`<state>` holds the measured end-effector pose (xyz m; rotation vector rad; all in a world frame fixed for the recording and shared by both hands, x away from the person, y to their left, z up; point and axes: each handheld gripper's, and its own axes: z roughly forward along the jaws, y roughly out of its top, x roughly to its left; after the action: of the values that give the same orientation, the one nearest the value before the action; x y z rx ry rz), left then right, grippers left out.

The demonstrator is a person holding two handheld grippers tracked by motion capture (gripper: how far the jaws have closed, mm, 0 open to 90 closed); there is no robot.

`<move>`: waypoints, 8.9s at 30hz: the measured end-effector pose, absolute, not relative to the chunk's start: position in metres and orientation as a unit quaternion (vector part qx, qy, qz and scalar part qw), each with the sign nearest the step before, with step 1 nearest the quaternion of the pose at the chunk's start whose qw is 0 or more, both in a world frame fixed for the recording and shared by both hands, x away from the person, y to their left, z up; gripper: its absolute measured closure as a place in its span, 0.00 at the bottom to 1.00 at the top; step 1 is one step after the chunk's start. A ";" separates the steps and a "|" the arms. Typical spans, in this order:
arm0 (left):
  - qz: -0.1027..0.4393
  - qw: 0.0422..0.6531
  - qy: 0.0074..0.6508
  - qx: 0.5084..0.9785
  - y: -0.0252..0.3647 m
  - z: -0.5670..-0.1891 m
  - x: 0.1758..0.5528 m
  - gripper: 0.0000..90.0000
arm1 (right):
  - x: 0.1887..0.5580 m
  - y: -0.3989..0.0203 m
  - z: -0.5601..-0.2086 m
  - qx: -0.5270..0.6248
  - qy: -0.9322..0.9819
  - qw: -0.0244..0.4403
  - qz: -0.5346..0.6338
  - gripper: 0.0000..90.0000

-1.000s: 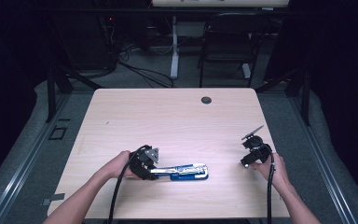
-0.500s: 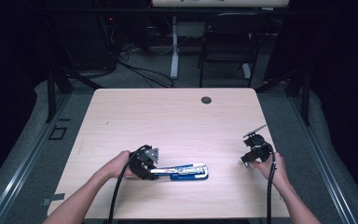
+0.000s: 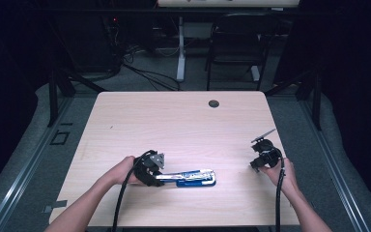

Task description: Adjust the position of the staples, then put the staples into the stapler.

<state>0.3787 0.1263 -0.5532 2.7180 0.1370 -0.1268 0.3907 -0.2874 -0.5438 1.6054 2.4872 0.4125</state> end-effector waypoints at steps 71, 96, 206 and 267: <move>-0.048 0.212 0.046 0.975 0.127 -0.554 0.380 0.72 | 0.387 -0.275 -0.526 0.497 0.842 0.101 0.186 0.87; -0.052 0.213 0.047 0.975 0.128 -0.554 0.380 0.72 | 0.383 -0.242 -0.522 0.438 0.874 0.079 0.194 0.87; -0.052 0.215 0.046 0.974 0.128 -0.554 0.381 0.72 | 0.387 -0.137 -0.513 0.202 0.939 -0.010 0.279 0.87; -0.053 0.219 0.050 0.973 0.128 -0.555 0.381 0.72 | 0.383 -0.152 -0.515 0.118 0.948 -0.004 0.296 0.87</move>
<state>0.3813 0.1284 -0.5548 2.6929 0.1377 -0.1456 0.3829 -0.1516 -0.5154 0.3708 2.9853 0.9319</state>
